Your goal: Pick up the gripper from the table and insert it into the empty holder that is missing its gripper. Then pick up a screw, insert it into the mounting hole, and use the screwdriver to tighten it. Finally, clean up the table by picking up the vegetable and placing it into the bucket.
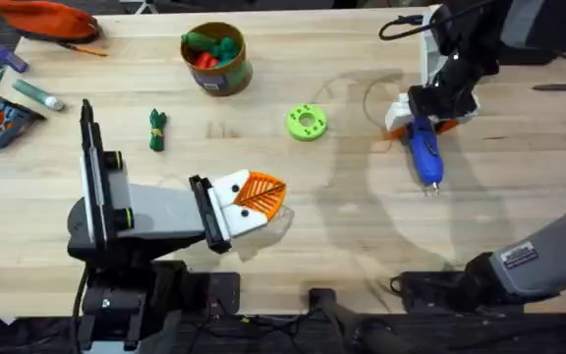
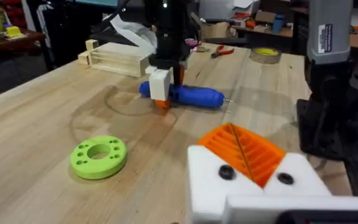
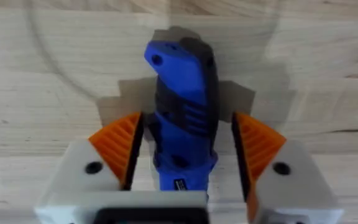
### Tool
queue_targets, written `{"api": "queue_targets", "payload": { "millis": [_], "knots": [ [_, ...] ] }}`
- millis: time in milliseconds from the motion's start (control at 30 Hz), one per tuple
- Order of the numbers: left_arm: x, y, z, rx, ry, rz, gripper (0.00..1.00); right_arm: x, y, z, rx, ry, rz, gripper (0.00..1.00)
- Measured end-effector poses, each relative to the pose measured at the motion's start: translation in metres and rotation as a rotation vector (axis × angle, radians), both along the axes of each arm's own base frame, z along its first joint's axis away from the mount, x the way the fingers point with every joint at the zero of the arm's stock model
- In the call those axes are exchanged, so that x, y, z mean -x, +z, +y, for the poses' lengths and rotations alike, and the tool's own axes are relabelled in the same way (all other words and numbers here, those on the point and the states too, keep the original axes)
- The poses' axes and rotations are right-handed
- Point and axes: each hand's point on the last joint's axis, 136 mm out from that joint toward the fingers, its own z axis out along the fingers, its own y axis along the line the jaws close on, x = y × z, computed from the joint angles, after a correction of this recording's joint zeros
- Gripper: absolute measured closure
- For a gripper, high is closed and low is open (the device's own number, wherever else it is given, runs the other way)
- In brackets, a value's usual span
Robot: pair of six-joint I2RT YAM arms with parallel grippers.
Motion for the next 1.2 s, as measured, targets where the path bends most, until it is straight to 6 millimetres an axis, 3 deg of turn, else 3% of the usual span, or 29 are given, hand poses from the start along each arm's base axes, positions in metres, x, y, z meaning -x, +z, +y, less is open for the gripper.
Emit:
{"api": "queue_targets", "payload": {
  "millis": [167, 200, 400, 933, 1200],
  "knots": [
    [0.0, 0.0, 0.0, 0.0, 0.0, 0.0, 0.992, 0.0, -0.001, 0.0, -0.001, 0.003, 0.003, 0.422],
    [0.0, 0.0, 0.0, 0.0, 0.0, 0.0, 0.992, 0.0, -0.001, 0.0, 0.0, 0.004, 0.003, 0.54],
    [0.0, 0.0, 0.0, 0.0, 0.0, 0.0, 0.992, 0.0, -0.001, 0.0, 0.0, 0.01, 0.002, 0.961],
    [0.0, 0.0, 0.0, 0.0, 0.0, 0.0, 0.992, 0.001, -0.001, 0.0, 0.0, 0.01, 0.008, 0.98],
    [0.0, 0.0, 0.0, 0.0, 0.0, 0.0, 0.992, -0.003, 0.017, 0.002, 0.0, 0.017, 0.003, 0.98]
  ]
}}
